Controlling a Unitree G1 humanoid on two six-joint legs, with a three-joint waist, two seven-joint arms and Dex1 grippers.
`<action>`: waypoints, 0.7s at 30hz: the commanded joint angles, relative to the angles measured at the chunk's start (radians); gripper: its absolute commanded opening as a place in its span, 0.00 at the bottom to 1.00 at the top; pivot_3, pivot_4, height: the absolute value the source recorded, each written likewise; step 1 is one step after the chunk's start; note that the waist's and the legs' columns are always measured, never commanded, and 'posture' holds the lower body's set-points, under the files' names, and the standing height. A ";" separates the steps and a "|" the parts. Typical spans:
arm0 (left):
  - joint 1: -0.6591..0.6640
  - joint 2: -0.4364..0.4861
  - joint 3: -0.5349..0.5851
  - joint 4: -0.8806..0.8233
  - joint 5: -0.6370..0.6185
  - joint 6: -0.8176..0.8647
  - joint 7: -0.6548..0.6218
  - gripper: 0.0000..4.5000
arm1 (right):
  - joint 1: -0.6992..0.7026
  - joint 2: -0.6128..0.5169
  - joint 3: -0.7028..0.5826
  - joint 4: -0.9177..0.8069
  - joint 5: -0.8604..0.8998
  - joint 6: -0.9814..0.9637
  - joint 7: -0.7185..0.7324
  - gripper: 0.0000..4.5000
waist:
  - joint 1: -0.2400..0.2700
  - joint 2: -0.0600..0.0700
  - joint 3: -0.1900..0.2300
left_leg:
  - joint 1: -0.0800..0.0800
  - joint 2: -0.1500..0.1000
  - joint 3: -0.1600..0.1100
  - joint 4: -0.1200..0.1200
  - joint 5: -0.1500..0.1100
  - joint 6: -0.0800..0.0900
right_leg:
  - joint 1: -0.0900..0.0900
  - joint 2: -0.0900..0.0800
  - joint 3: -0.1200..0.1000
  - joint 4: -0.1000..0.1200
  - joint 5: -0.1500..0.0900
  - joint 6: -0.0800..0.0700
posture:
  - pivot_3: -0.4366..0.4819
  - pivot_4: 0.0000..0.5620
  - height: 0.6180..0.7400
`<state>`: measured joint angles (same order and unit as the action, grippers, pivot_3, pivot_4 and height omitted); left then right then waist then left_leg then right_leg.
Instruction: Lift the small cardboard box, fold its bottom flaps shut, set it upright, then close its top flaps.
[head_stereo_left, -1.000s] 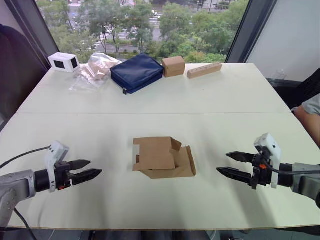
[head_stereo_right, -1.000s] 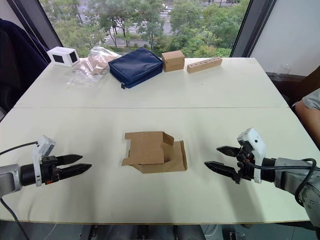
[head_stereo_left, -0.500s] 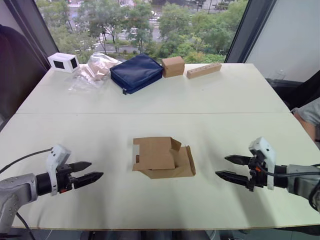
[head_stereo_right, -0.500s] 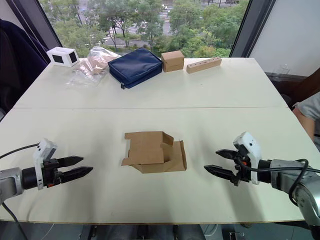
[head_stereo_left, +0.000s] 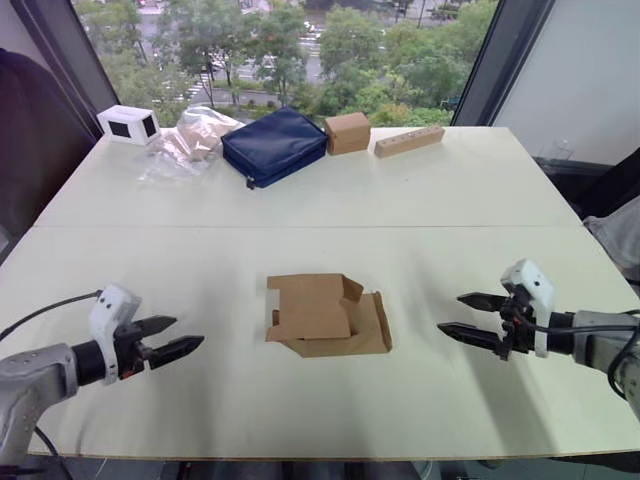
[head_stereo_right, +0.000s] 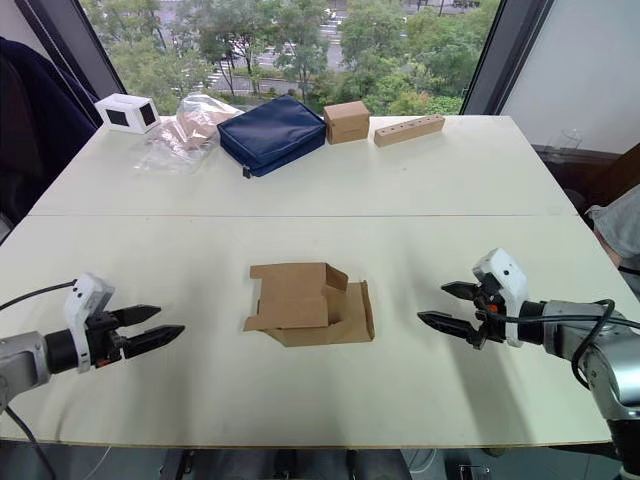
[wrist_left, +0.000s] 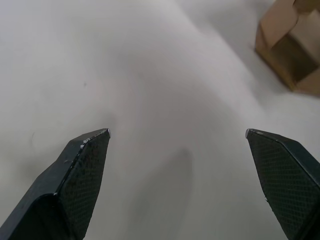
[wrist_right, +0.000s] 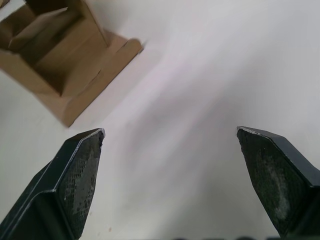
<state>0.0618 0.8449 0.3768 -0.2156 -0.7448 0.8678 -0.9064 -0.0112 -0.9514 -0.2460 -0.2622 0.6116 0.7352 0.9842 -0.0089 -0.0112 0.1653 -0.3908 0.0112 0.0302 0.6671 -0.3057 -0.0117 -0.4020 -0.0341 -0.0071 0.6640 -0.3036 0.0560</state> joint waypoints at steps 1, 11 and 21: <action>-0.100 0.057 0.041 -0.013 -0.238 0.247 -0.050 0.99 | 0.031 -0.015 -0.084 -0.162 0.092 0.053 0.004 0.99 | -0.002 0.000 0.000 | 0.000 0.000 0.000 0.000 0.000 0.000 | 0.000 0.000 0.000 0.001 0.000 0.000 | 0.48 0.27 1.00; -0.382 -0.032 -0.114 0.182 -0.400 0.541 -0.022 0.99 | 0.066 0.035 -0.090 -0.519 0.251 0.185 -0.188 0.99 | 0.006 0.000 0.000 | 0.001 0.000 -0.001 0.001 0.001 -0.002 | 0.001 0.002 0.000 0.002 0.000 0.000 | 0.48 0.27 1.00; -0.484 -0.143 -0.309 0.352 -0.230 0.418 -0.100 0.99 | 0.023 0.024 -0.094 -0.601 0.384 0.275 -0.348 0.99 | -0.002 -0.003 -0.001 | 0.001 0.000 0.000 0.001 0.002 -0.003 | 0.001 0.003 0.000 0.002 0.000 0.001 | 0.48 0.27 1.00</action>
<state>-0.4090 0.7094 0.0912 0.1160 -1.0032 1.3185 -0.9685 0.0248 -0.9186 -0.3219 -0.8384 0.9628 0.9975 0.6616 -0.0109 -0.0139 0.1644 -0.3896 0.0113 0.0298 0.6685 -0.3039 -0.0143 -0.4010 -0.0311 -0.0072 0.6658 -0.3035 0.0567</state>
